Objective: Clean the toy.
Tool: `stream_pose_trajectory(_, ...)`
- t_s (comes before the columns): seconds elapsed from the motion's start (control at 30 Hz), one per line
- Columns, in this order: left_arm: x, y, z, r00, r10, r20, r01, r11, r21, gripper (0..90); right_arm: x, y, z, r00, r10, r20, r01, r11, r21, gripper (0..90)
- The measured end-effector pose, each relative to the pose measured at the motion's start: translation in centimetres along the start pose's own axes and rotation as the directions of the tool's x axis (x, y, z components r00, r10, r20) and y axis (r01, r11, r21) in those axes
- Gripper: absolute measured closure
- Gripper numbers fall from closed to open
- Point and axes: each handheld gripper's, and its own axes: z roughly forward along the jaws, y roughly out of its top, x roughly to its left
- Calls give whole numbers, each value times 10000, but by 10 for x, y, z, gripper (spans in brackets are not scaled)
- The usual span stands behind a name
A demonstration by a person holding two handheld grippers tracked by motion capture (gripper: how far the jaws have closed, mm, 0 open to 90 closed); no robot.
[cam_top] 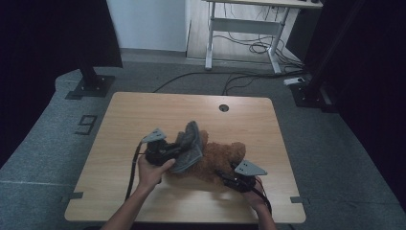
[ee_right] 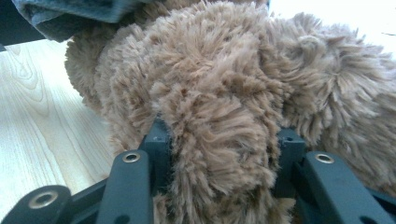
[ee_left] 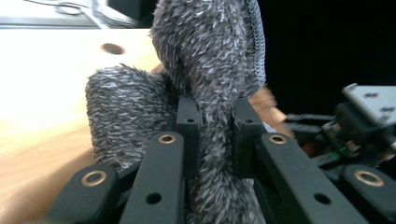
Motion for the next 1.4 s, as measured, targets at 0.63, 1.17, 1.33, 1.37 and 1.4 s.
stream_pose_trajectory(0.63, -41, 8, 95, 9962, 846, 188, -865, 9836, 1581, 774, 2, -2, 1, 9999, -119, 115, 118, 9999, 55, 539)
stream_pose_trajectory(1.17, 6, -19, 10, 9927, 676, -1003, -621, 9964, 574, 776, 2, -2, 1, 9998, -76, 163, 75, 9999, 76, 540)
stream_pose_trajectory(1.33, 21, -22, -16, 9904, 387, -1328, -365, 9992, 187, 771, 1, -3, 1, 9999, -13, 137, 12, 10000, 78, 540)
stream_pose_trajectory(1.37, 26, -23, -21, 9891, 267, -1448, -252, 9996, 125, 770, 1, -3, 1, 9999, -12, 136, 11, 10000, 78, 540)
stream_pose_trajectory(1.4, 32, -24, -27, 9877, 162, -1555, -154, 9999, 62, 771, 1, -3, 1, 9999, -11, 131, 10, 10000, 74, 540)
